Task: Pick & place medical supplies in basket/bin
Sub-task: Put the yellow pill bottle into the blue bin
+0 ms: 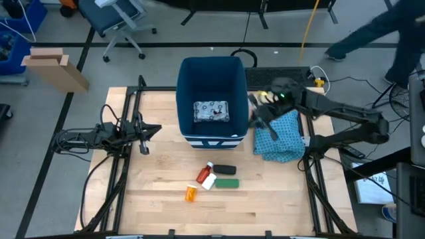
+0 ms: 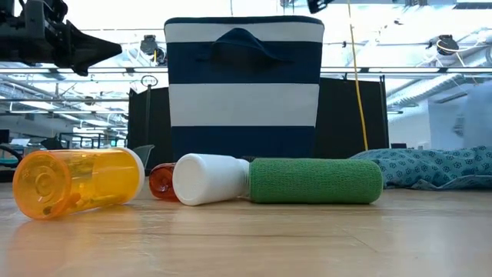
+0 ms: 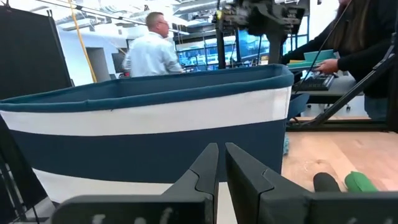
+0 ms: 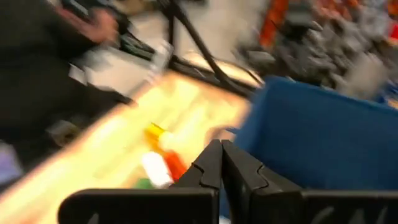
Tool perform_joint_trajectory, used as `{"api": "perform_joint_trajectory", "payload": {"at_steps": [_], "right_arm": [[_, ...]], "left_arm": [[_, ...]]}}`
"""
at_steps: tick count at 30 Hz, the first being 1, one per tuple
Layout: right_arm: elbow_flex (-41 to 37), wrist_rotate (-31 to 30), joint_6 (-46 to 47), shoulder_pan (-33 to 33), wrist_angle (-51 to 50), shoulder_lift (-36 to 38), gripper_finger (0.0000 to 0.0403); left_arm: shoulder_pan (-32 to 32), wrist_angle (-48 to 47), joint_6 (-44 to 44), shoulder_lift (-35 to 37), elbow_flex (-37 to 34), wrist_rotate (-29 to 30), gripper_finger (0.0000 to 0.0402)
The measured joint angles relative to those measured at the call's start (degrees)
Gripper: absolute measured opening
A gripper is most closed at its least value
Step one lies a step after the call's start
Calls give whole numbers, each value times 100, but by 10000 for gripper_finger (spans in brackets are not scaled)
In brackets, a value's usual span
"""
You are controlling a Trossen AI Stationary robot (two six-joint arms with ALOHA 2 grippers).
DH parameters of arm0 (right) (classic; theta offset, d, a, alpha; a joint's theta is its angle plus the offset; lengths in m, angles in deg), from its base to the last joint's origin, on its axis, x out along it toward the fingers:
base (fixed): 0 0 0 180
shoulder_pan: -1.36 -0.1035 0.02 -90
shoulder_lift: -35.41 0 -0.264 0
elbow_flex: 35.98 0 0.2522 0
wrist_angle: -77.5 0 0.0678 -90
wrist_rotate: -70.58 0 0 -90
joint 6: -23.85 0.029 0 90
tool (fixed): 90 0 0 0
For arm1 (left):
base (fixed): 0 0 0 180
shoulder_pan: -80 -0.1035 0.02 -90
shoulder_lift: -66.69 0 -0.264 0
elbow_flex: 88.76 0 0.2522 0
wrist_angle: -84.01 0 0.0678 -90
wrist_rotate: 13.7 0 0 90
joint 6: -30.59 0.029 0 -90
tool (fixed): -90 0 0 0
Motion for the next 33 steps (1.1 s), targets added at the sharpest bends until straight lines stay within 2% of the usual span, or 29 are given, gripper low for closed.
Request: {"api": "perform_joint_trajectory", "payload": {"at_steps": [3,8,10,13,22,27,33], "right_arm": [[-1125,655,593,-5,1361,510,1],[-2771,708,1472,-39,3526,1098,1],[-3359,446,1925,-63,4527,1159,1],[-3984,-438,2327,-189,5525,1106,0],[-4475,-1366,2113,-890,6286,611,0],[-4585,-1442,2116,-1127,6374,463,0],[-4919,-1867,1932,-1397,6519,243,0]], "left_arm": [[-1,2,-53,0,0,2,33],[-2,2,-65,-1,0,2,33],[-1,2,-140,0,0,6,33],[-2,0,-232,-2,0,11,33],[0,2,-165,-2,0,15,33],[-2,-10,-311,0,0,15,33],[-1,-46,-328,-1,0,15,33]]}}
